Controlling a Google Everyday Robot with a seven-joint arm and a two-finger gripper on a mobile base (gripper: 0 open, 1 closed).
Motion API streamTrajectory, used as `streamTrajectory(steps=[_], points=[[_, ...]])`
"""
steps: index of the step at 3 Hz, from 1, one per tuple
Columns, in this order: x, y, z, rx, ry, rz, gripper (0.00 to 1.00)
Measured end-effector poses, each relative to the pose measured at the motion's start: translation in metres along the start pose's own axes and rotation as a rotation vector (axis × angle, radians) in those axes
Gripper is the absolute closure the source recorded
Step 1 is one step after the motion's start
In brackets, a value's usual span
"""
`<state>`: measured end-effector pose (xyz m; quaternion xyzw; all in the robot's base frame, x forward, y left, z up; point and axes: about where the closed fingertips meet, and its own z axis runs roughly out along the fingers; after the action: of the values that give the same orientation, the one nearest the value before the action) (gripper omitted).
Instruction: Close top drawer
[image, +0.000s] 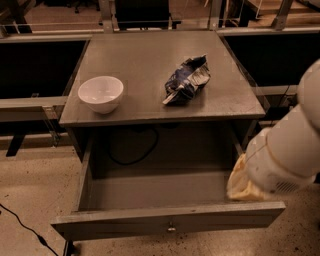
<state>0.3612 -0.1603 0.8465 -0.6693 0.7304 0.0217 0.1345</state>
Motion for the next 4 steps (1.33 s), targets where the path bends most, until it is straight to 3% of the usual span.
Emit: streamTrajectory(steps=[2, 3, 4], points=[[-0.023, 0.089, 0.108, -0.19, -0.024, -0.121, 1.0], [-0.024, 0.103, 0.146, -0.242, -0.021, -0.137, 1.0], [-0.023, 0.091, 0.173, -0.239, -0.022, -0.121, 1.0]])
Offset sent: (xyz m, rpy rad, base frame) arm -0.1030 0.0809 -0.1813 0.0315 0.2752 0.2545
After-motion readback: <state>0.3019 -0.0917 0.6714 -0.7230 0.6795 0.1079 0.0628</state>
